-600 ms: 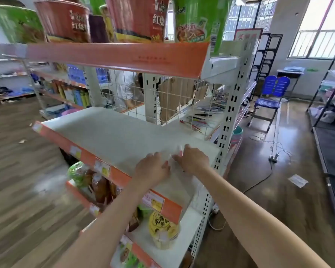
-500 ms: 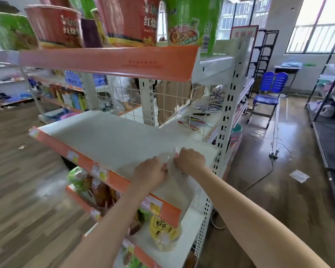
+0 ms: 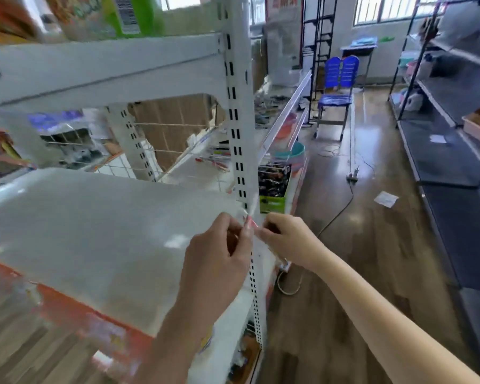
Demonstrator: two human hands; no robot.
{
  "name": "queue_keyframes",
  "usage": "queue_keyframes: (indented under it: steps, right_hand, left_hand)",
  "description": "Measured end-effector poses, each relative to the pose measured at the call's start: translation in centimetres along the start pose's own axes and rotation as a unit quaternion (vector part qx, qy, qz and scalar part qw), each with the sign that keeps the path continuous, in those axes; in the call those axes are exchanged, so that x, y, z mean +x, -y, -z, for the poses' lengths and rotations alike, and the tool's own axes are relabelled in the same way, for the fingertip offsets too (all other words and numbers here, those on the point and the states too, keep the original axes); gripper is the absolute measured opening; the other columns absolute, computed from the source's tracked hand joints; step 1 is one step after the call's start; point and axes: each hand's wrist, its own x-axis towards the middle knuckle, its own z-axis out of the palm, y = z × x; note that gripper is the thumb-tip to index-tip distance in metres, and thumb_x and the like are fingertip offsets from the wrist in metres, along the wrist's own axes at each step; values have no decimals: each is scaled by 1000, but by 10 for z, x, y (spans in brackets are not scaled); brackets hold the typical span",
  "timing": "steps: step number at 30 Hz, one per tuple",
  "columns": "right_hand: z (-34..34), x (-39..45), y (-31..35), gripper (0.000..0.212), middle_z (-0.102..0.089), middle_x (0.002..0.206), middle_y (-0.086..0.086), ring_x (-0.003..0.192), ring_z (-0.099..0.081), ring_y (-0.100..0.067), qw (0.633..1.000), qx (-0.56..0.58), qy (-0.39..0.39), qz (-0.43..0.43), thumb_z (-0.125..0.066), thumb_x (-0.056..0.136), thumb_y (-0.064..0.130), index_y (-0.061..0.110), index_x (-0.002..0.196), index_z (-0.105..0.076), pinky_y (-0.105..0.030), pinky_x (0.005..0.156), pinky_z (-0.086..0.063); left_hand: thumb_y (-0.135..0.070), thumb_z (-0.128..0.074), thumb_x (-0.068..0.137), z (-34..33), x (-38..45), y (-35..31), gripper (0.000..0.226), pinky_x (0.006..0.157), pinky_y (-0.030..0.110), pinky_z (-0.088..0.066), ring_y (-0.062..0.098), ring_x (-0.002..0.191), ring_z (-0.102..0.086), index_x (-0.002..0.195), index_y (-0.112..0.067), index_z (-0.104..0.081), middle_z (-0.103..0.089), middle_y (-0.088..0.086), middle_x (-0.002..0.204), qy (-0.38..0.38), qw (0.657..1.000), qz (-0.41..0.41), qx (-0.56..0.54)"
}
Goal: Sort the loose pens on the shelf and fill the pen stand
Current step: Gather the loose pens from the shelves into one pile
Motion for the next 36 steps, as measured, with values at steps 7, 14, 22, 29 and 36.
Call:
queue_keyframes:
  steps: [7,14,22,29,36]
  right_hand:
    - [90,13,-119,34,-60,58,-3,44,-52,-8,994,34,-55,-93,-53,94,35,6,75,-52,-14,41,-37]
    - [164,60,-207,29,-66,72,-4,69,-59,-17,982,72,-60,-165,-51,94,35,11,79,-57,-23,60,-43]
    - [226,186,-298,23,-64,74,-2,68,-59,-14,972,98,-69,-203,-48,96,33,18,80,-54,-25,62,-45]
    - [329,303,-374,22,-62,71,0,67,-59,-11,964,74,-91,-238,-48,96,32,15,85,-56,-22,61,-46]
    - [398,402,-467,24,-63,72,-1,65,-59,-10,954,89,-98,-268,-43,99,31,12,88,-55,-20,57,-44]
  left_hand:
    - [-38,-50,93,-153,72,-13,26,56,29,-35,16,60,-49,71,-23,-46,-52,-6,62,95,989,100,-49]
    - [-38,-50,94,-249,153,-36,26,55,29,-34,14,60,-50,72,-24,-47,-56,-2,69,111,984,126,-59]
    - [-39,-49,95,-345,301,-23,26,56,28,-34,11,58,-49,80,-17,-52,-55,-5,64,131,976,153,-86]
    - [-37,-50,94,-439,462,-46,24,55,30,-31,14,58,-45,75,-22,-47,-46,-8,59,164,981,89,-54]
    - [-37,-46,95,-547,582,-64,22,66,30,-35,17,77,-55,83,-19,-48,-57,-4,76,217,972,86,-34]
